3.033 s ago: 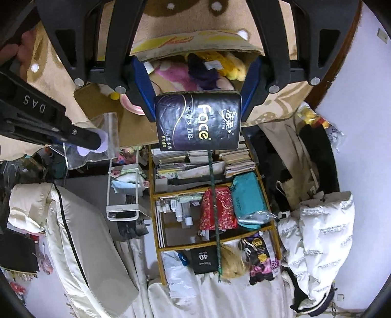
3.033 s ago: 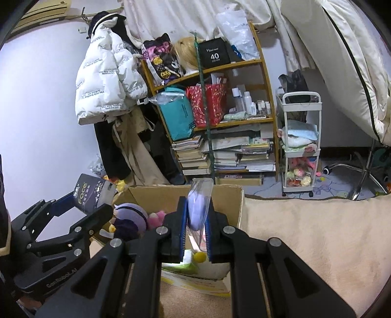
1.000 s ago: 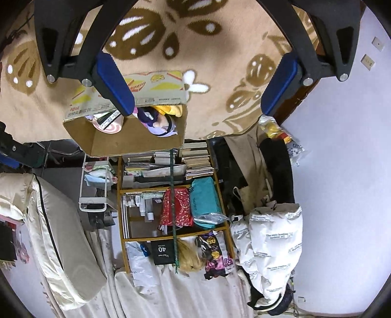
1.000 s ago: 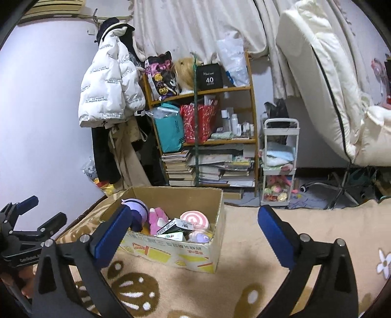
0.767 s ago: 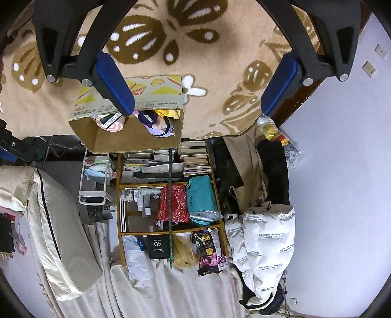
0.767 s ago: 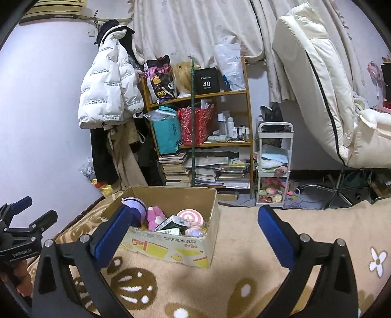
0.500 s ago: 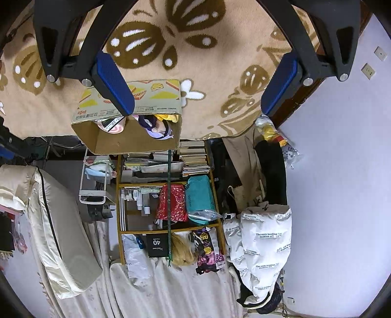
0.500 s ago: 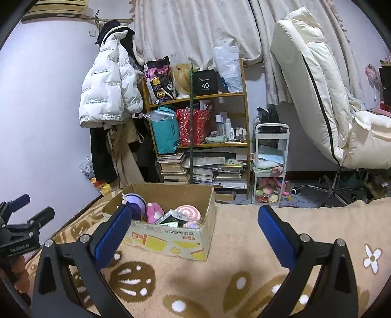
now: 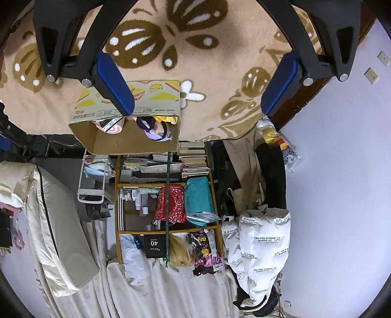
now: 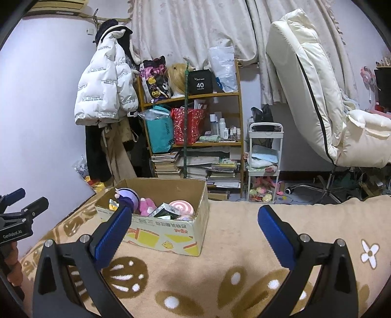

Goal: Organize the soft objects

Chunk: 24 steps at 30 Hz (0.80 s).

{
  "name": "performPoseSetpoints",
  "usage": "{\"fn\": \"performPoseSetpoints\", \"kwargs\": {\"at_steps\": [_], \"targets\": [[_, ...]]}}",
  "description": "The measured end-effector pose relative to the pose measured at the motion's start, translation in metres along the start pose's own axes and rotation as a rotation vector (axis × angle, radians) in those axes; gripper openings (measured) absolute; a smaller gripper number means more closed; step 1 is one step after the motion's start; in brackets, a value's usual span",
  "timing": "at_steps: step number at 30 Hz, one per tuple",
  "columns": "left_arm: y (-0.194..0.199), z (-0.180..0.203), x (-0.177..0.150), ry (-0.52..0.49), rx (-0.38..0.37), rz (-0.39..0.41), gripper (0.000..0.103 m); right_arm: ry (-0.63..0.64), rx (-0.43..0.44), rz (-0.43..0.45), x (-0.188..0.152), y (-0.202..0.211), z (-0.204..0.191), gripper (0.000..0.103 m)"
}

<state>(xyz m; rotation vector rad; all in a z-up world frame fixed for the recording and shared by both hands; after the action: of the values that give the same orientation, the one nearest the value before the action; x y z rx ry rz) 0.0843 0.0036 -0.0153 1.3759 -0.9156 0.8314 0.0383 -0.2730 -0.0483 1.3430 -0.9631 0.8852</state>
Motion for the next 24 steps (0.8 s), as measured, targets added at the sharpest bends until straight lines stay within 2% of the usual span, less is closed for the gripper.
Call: {"fn": "performPoseSetpoints", "kwargs": {"at_steps": [24], "targets": [[-0.006, 0.002, -0.004, -0.013, 0.001, -0.021, 0.102, -0.003, -0.012, -0.017, -0.005, -0.013, 0.002, 0.103]]}}
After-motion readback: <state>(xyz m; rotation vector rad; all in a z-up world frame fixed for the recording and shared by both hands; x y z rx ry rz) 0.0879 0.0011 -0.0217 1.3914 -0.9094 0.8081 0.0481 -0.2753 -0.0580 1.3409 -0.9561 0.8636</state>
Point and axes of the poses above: each gripper's, at about its wrist camera, not at the fingertips, and y roughly against the way its jaws point, z to its right, x to its top, the point moved 7 cm from there along -y, roughly the way its jaws point, and after that the axes turned 7 degrees about y, right-handed, at the moved point
